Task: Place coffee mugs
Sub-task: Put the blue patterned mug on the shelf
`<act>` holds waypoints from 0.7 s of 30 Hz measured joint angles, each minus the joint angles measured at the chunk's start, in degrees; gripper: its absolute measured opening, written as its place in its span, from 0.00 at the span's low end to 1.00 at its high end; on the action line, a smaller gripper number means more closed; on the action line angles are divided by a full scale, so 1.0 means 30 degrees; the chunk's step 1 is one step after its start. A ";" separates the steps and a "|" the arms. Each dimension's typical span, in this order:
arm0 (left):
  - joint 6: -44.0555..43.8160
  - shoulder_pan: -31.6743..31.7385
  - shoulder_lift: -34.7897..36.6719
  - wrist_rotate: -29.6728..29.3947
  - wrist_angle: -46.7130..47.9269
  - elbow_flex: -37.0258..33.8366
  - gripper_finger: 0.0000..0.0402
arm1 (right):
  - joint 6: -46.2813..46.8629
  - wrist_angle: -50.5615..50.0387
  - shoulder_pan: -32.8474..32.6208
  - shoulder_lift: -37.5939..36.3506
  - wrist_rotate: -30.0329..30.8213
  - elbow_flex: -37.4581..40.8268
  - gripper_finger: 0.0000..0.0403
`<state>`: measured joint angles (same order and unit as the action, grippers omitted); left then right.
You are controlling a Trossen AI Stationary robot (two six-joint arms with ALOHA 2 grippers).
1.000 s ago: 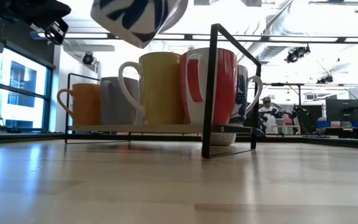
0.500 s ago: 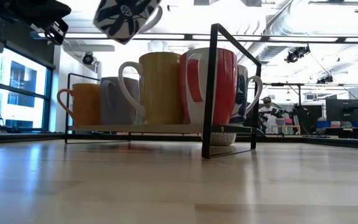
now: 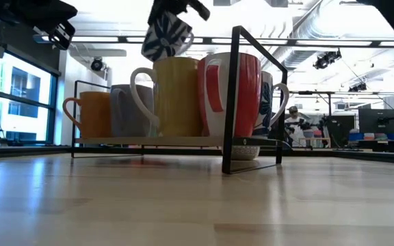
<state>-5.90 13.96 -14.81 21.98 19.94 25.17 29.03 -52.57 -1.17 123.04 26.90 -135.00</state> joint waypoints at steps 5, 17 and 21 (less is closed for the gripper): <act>0.0010 0.0000 -0.0007 0.0633 0.0059 -0.0003 0.00 | 0.0148 -0.1146 0.1391 0.0029 -0.1563 0.0000 0.00; 0.0040 -0.0007 0.0000 0.1005 -0.0042 0.0000 0.00 | -0.0205 -0.3303 0.3107 0.0044 -0.3159 0.0000 0.00; 0.0047 -0.0007 0.0000 0.1005 -0.0042 0.0000 0.00 | -0.0340 -0.3299 0.3393 0.0051 -0.3339 0.0000 0.00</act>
<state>-5.76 13.93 -14.81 24.99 19.81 25.17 28.01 -62.47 9.01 123.20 16.88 -135.00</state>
